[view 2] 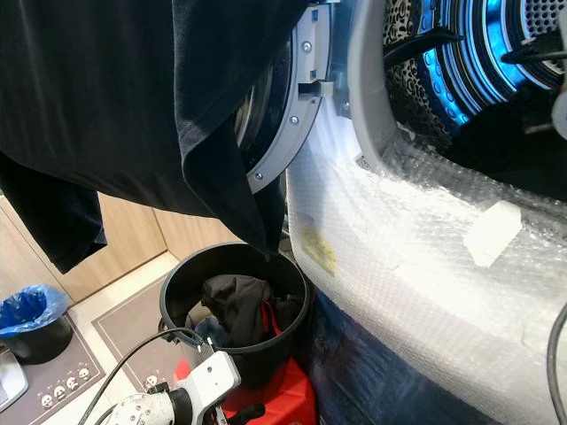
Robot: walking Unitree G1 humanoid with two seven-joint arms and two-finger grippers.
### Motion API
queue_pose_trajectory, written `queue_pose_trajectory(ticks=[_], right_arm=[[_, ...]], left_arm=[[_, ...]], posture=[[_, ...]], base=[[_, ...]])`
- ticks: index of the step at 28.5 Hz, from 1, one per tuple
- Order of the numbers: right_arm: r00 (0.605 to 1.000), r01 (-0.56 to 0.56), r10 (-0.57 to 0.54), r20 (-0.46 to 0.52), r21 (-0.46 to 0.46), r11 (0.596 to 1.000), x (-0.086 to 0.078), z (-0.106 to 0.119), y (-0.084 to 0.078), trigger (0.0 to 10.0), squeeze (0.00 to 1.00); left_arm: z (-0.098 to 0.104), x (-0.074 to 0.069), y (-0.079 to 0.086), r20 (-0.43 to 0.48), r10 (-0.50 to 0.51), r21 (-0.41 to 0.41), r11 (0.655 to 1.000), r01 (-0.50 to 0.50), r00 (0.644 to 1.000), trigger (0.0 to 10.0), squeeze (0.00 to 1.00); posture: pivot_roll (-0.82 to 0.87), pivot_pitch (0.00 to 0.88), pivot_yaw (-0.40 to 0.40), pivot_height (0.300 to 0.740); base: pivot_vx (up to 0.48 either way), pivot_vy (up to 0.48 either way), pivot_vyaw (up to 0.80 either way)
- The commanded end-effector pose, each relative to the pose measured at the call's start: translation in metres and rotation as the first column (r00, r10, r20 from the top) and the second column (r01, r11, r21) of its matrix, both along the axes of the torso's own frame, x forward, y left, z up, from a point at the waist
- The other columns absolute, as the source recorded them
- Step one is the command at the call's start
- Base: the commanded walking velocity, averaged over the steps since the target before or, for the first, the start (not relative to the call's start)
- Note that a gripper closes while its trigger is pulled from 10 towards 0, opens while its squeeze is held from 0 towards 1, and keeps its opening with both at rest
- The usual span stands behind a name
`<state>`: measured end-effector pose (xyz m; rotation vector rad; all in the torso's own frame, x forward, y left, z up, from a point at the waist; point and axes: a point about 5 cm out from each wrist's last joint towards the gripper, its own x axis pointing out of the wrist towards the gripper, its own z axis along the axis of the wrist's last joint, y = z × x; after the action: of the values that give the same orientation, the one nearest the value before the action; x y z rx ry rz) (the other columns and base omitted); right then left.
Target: Clothes washing
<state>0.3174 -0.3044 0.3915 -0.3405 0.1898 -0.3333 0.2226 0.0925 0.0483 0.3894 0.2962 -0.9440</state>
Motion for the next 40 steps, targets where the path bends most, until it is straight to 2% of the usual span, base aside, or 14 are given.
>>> queue_pose_trajectory(ticks=[1,7,12,13,14,15,16,17,18,19,21,26,31,40], right_arm=[[0.998,-0.022,0.021,0.059,0.031,0.999,-0.013,0.008,0.001,10.0,1.0],[0.948,-0.234,0.198,0.249,0.123,0.964,-0.039,0.005,0.026,10.0,1.0],[0.837,-0.456,0.369,0.404,0.141,0.879,-0.052,0.001,0.046,10.0,1.0],[0.792,-0.528,0.426,0.437,0.14,0.838,-0.055,-0.003,0.052,10.0,1.0],[0.694,-0.637,0.509,0.509,0.105,0.763,-0.062,-0.008,0.062,10.0,0.74],[0.648,-0.674,0.535,0.542,0.08,0.735,-0.066,-0.01,0.065,10.0,0.74],[0.648,-0.674,0.535,0.542,0.08,0.735,-0.066,-0.01,0.065,10.0,0.74],[0.594,-0.727,0.56,0.578,0.087,0.681,-0.07,-0.019,0.069,10.0,0.0],[0.594,-0.727,0.56,0.578,0.087,0.681,-0.07,-0.019,0.069,10.0,0.0],[0.55,-0.776,0.579,0.601,0.113,0.621,-0.073,-0.031,0.072,10.0,0.0],[0.559,-0.779,0.557,0.615,0.159,0.606,-0.072,-0.046,0.075,10.0,0.0],[0.554,-0.791,0.554,0.622,0.187,0.582,-0.069,-0.058,0.079,10.0,0.0],[0.564,-0.785,0.557,0.61,0.187,0.59,-0.068,-0.066,0.077,10.0,0.0],[0.576,-0.775,0.562,0.593,0.179,0.606,-0.07,-0.072,0.073,10.0,0.0]], left_arm=[[-0.001,0.004,0.005,0.007,0.013,0.019,1.0,-0.013,1.0,10.0,0.0],[0.0,0.016,0.008,0.037,0.059,0.023,0.998,-0.06,0.998,10.0,0.0],[-0.002,0.027,0.01,0.066,0.104,0.028,0.994,-0.106,0.992,10.0,0.0],[-0.002,0.03,0.011,0.071,0.116,0.031,0.992,-0.118,0.991,10.0,0.0],[-0.004,0.036,0.012,0.085,0.127,0.045,0.99,-0.131,0.988,10.0,0.0],[-0.006,0.038,0.013,0.093,0.129,0.054,0.99,-0.134,0.987,10.0,0.0],[-0.006,0.038,0.013,0.093,0.129,0.054,0.99,-0.134,0.987,10.0,0.0],[-0.008,0.042,0.014,0.1,0.14,0.063,0.987,-0.147,0.985,10.0,0.0],[-0.008,0.042,0.014,0.1,0.14,0.063,0.987,-0.147,0.985,10.0,0.0],[-0.01,0.048,0.015,0.114,0.161,0.069,0.983,-0.169,0.98,10.0,0.0],[-0.013,0.053,0.016,0.117,0.181,0.076,0.979,-0.191,0.976,10.0,0.0],[-0.014,0.057,0.017,0.127,0.204,0.073,0.974,-0.215,0.971,10.0,0.0],[-0.008,0.058,0.011,0.134,0.186,0.017,0.982,-0.19,0.973,10.0,0.0],[-0.015,0.032,-0.009,0.09,-0.039,-0.001,0.999,0.039,0.995,10.0,0.0]], posture=[[-0.2,0.0,0.022,0.74],[-0.21,0.0,0.043,0.74],[-0.22,0.0,0.05,0.74],[-0.22,0.0,0.055,0.74],[-0.21,0.0,0.059,0.74],[-0.21,0.0,0.059,0.74],[-0.21,0.0,0.059,0.74],[-0.22,0.0,0.062,0.74],[-0.22,0.0,0.062,0.74],[-0.21,0.0,0.066,0.74],[-0.21,0.0,0.069,0.74],[-0.2,0.0,0.071,0.74],[-0.2,0.0,0.075,0.74],[-0.2,0.0,0.079,0.74]], base=[[0.0,0.0,0.0],[0.0,0.0,0.0],[0.0,0.0,0.0],[0.0,0.0,0.0],[0.0,0.0,0.0],[0.0,0.0,0.0],[0.0,0.0,0.0],[0.0,0.0,0.0],[0.0,0.0,0.0],[0.0,0.0,0.0],[0.0,0.0,0.0],[0.0,0.0,0.0],[0.0,0.0,0.0],[0.0,0.0,0.0]])
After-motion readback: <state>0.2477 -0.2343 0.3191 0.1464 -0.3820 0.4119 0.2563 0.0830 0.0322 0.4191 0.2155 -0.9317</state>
